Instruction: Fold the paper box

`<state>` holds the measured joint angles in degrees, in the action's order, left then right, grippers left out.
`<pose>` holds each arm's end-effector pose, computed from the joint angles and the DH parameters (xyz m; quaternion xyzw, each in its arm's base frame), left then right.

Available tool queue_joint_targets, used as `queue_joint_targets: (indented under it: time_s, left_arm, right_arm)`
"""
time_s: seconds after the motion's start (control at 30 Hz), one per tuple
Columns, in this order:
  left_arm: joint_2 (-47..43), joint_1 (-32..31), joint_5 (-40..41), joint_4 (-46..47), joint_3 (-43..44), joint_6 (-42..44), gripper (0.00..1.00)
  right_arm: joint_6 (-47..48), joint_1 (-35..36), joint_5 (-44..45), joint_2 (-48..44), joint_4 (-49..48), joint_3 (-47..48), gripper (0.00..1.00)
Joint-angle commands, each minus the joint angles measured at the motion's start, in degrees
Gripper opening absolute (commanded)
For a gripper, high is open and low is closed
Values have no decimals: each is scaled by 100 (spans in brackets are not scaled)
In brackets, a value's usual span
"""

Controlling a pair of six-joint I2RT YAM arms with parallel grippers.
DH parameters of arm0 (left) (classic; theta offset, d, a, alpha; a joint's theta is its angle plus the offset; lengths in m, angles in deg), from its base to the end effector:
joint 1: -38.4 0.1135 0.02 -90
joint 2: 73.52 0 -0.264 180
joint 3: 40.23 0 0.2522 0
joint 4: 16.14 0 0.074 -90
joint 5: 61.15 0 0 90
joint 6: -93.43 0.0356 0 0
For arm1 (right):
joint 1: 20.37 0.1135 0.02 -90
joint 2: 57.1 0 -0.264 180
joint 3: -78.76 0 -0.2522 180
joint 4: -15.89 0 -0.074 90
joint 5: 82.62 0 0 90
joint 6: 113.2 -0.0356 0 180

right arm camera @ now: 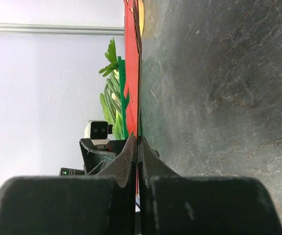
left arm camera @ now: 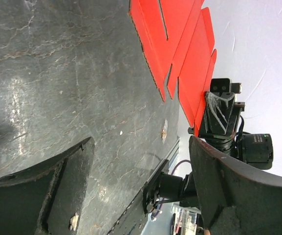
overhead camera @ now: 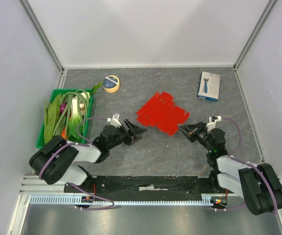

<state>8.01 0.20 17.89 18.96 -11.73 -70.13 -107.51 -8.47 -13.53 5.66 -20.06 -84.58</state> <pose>0.1816 -0.1515 0.1396 -0.1909 0.7840 -0.5281 0.2645 0.1731 0.0495 0.1476 0.3515 0.6773 0.5627 0.3179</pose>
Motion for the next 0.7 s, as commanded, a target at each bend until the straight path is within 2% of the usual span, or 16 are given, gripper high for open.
queue_joint_targets:
  time_s: [0.0, 0.13, 0.3, 0.4, 0.43, 0.5, 0.53, 0.57, 0.6, 0.63, 0.67]
  left_arm:
    - [55, -39, 296, 458, 283, -53, 85]
    - [389, -39, 366, 720, 485, -141, 81]
    - [635, -39, 419, 545, 1021, -62, 74]
    - [574, -21, 612, 458, 1074, 61, 63]
    - [469, -30, 708, 371, 1075, 105, 56]
    - [363, -21, 753, 160, 1092, 333, 48]
    - [232, -21, 779, 54, 1101, 429, 39]
    - [161, -4, 771, -77, 1136, 639, 34]
    - [74, 22, 754, -357, 1145, 763, 27]
    - [-5, 57, 623, -508, 1162, 903, 16]
    - [-232, 171, 569, -666, 1162, 1192, 14]
  right_arm:
    - [-41, 49, 25, -220, -30, -411, 0]
    - [-68, 154, 60, -440, 137, -421, 0]
    - [-94, 277, 104, -870, 488, -465, 0]
    - [11, 286, 104, -1186, 848, -465, 0]
    - [46, 286, 104, -1266, 1067, -457, 0]
    - [143, 286, 78, -1477, 1235, -474, 0]
    - [361, 286, 43, -1530, 1314, -431, 0]
    - [537, 286, -27, -1643, 1585, -378, 6]
    - [774, 286, -45, -1731, 1822, -334, 29]
    - [1533, 286, -28, -1837, 2634, 75, 42]
    - [2019, 286, 7, -1968, 3208, 358, 54]
